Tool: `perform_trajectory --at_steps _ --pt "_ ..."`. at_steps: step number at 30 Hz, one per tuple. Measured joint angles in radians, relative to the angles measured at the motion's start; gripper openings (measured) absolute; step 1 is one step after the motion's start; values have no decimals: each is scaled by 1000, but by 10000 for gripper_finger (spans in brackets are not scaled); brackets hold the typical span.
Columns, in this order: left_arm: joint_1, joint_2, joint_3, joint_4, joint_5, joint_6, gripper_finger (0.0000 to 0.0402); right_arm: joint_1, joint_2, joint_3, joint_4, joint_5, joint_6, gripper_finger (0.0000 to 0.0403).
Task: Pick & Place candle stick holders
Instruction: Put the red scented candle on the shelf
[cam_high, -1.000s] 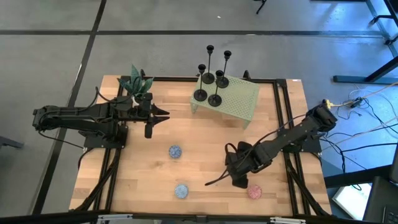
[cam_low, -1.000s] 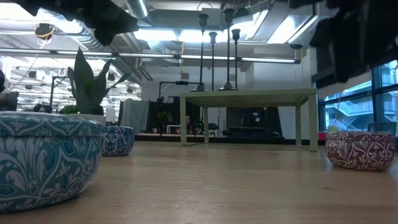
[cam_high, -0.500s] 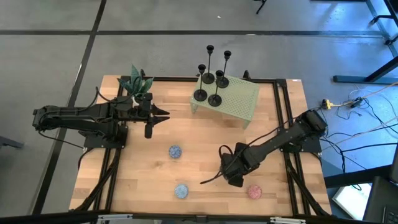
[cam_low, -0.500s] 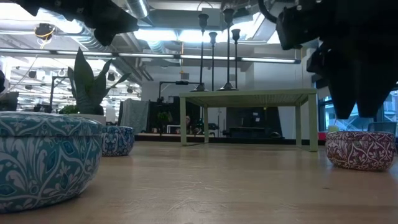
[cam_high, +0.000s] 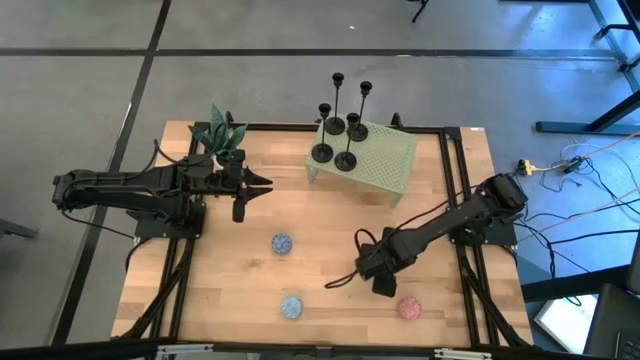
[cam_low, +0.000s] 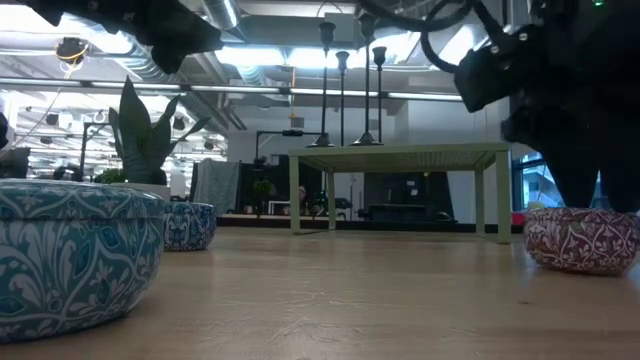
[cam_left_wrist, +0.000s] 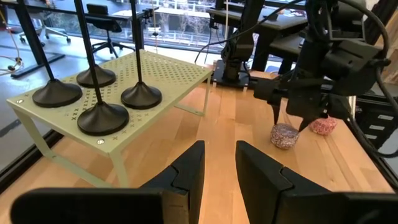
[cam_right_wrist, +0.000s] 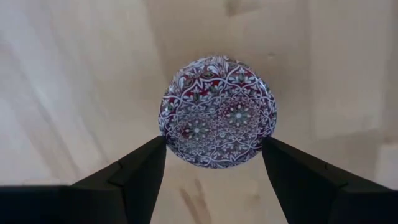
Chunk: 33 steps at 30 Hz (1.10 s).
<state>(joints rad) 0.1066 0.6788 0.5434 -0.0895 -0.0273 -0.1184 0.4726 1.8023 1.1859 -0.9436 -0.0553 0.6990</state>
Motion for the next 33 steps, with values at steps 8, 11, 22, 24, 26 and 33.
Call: perform_trajectory --at_steps 8,11,22,24,26,33 --pt "0 0 0 2 0 0 86 -9 6 21 -6 26 -62 269" --pt "0 0 0 3 0 0 86 -13 7 22 14 32 -75 269" --pt "0 0 0 2 -1 0 86 -18 8 22 12 36 -48 269" --pt "0 0 0 2 -2 0 86 -18 8 22 12 36 -48 269" --pt "0 0 0 2 -2 0 86 -18 8 22 12 36 -48 269" --pt "0 0 0 2 -2 0 86 -18 8 22 12 36 -55 269"
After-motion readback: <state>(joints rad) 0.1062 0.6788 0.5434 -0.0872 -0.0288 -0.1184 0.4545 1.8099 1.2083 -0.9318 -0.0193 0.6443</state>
